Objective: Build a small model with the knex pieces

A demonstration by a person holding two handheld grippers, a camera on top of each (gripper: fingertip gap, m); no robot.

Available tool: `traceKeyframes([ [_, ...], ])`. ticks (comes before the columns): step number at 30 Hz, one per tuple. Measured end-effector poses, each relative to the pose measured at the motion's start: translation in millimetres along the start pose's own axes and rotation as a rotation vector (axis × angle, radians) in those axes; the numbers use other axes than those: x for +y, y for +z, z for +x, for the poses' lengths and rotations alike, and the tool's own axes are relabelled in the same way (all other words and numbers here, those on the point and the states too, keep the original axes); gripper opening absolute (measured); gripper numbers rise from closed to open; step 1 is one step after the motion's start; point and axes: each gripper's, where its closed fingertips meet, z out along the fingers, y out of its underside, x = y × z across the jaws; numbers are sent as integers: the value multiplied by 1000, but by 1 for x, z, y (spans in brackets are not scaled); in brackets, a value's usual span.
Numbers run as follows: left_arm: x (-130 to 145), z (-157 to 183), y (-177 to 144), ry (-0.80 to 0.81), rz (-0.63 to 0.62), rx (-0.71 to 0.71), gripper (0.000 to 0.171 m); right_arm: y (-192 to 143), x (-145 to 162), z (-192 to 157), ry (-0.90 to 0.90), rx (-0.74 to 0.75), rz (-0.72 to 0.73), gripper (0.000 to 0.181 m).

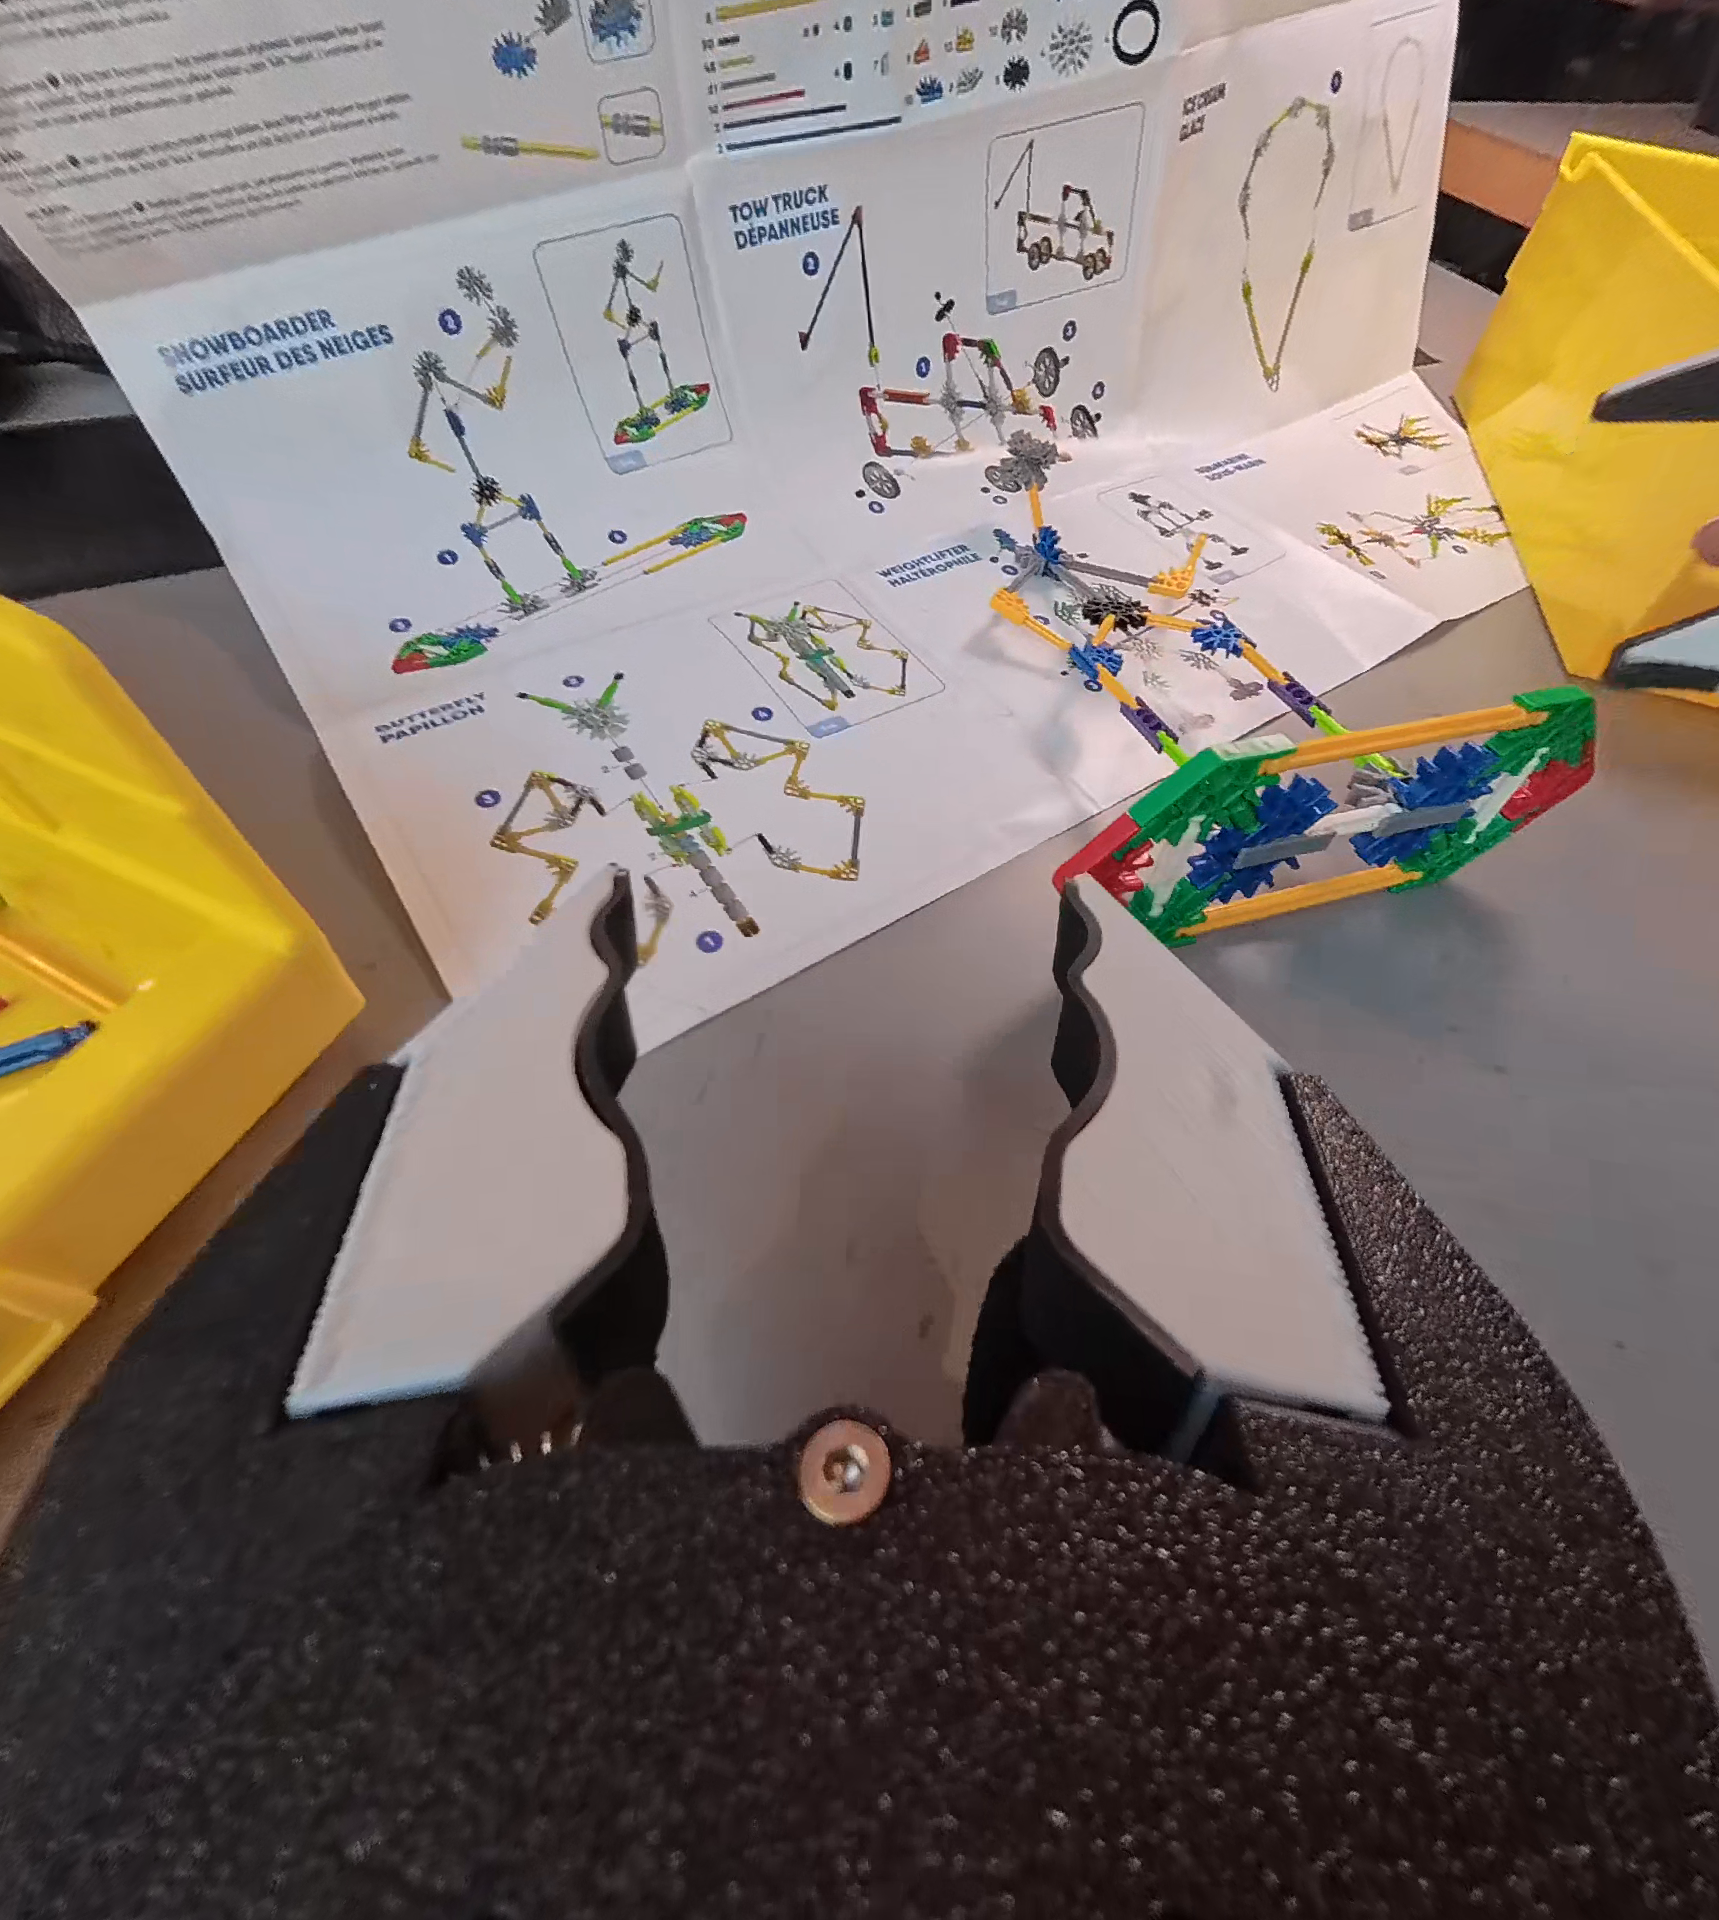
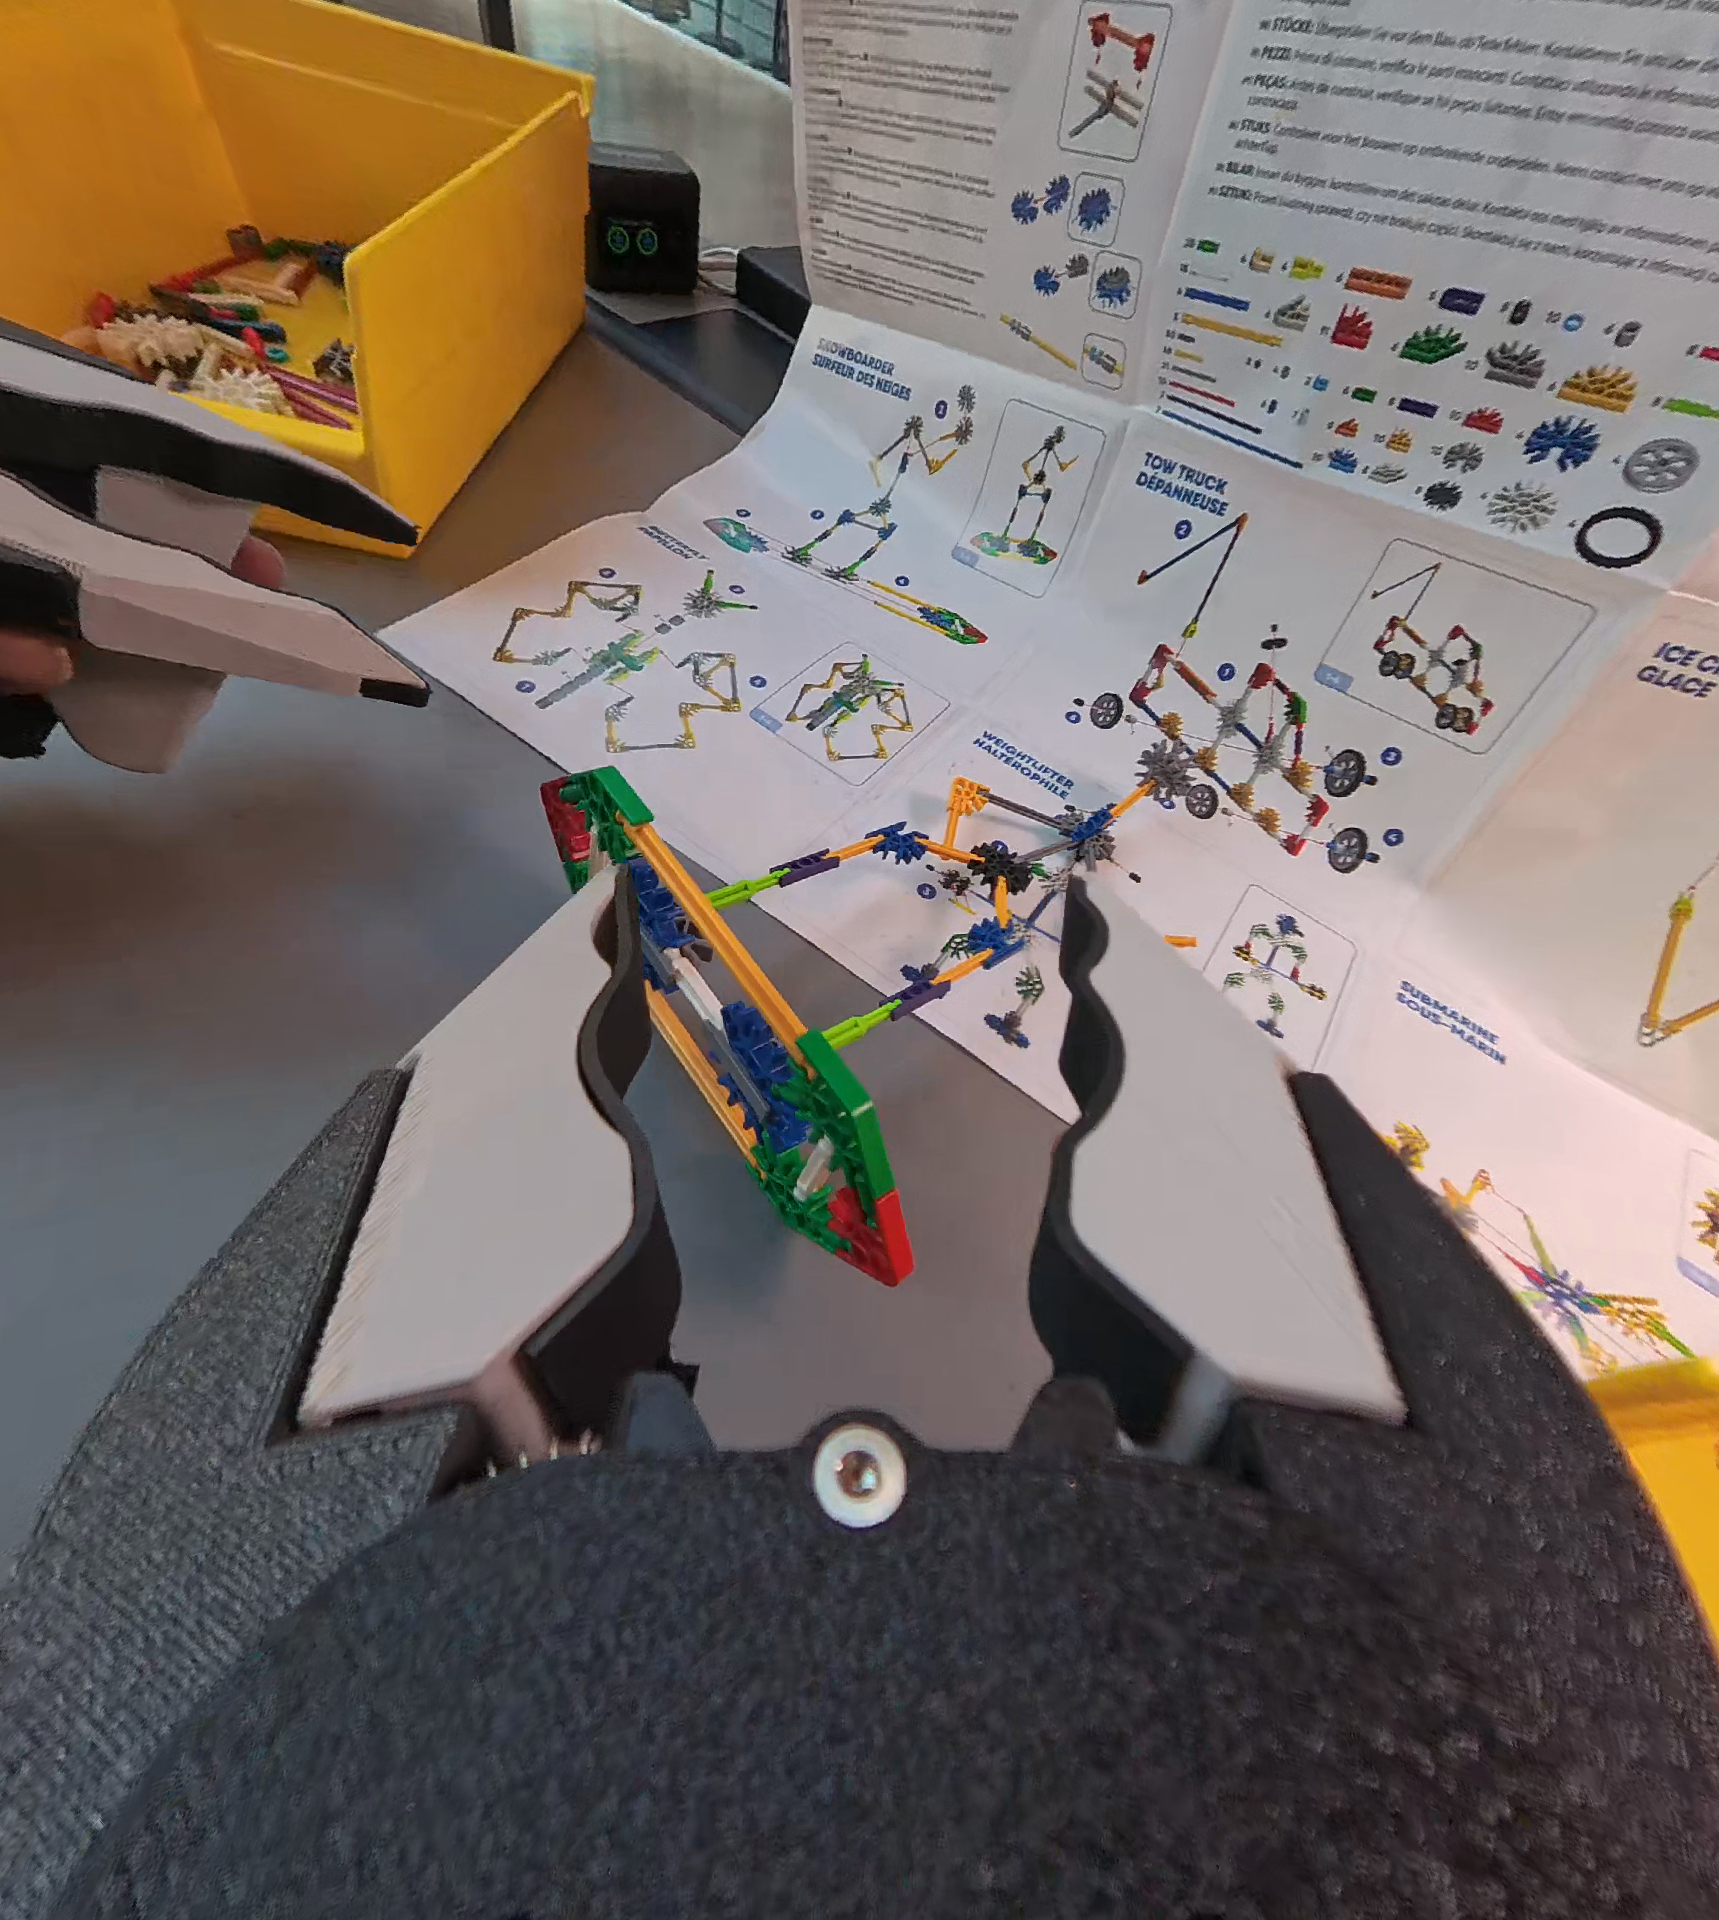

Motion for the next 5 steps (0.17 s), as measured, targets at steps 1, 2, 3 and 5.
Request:
traceKeyframes([
  [1,-5,-4,-2,24,15,-19,81,-5,-8,3,20,1,10,80],
  [2,-12,-6,-5,46,33,-33,81,-12,-16,6,32,1,21,80],
  [3,-20,-7,-10,66,49,-42,81,-21,-24,9,35,6,29,81],
  [5,-36,-2,-23,96,69,-42,81,-45,-40,11,35,21,56,81],
])
